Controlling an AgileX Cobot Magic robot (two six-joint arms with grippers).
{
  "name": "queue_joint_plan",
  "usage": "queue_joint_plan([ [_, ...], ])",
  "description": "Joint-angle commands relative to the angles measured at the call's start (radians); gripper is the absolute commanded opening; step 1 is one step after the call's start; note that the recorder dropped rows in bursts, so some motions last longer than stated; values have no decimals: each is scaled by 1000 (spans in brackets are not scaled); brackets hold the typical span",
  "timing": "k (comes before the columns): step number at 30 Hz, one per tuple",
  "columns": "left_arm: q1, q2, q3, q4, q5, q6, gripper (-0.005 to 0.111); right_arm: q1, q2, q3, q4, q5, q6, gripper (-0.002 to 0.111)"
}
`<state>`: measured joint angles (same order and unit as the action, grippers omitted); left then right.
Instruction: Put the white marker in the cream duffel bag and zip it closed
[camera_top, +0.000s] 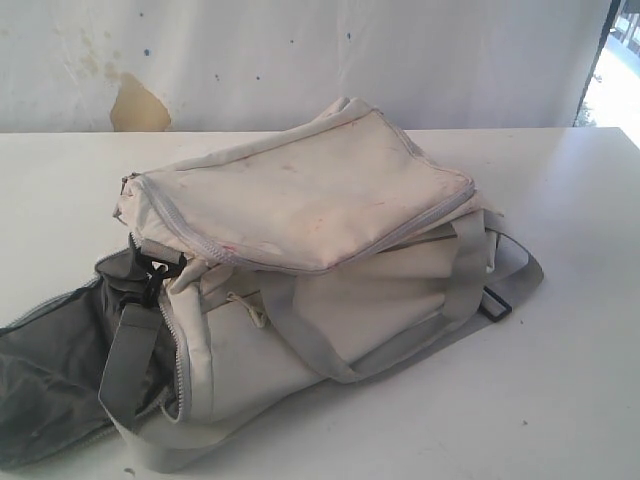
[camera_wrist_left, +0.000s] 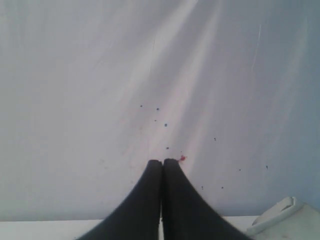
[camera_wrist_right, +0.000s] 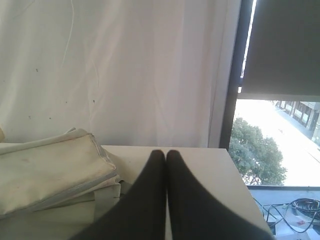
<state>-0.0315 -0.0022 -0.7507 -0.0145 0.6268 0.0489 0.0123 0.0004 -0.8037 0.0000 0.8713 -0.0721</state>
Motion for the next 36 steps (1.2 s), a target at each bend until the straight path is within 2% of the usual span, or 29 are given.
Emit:
queue_joint_plan([
  [1, -1, 2, 112, -8, -170, -8, 0, -2, 0, 113, 0, -141, 2, 0],
  [6, -1, 2, 226, -8, -307, -8, 0, -2, 0, 249, 0, -358, 2, 0],
  [15, -1, 2, 422, -8, -448, -8, 0, -2, 0, 414, 0, -650, 2, 0],
  [22, -1, 2, 559, -8, -513, -8, 0, -2, 0, 542, 0, -727, 2, 0],
  [29, -1, 2, 738, -8, -695, 4, 0, -2, 0, 701, 0, -789, 2, 0],
  [31, -1, 2, 751, -8, -744, -1, 0, -2, 0, 739, 0, -806, 2, 0],
  [33, -1, 2, 751, -8, -654, 8, 0, -2, 0, 770, 0, -826, 2, 0],
  [36, -1, 2, 751, -8, -627, 3, 0, -2, 0, 804, 0, -840, 2, 0],
])
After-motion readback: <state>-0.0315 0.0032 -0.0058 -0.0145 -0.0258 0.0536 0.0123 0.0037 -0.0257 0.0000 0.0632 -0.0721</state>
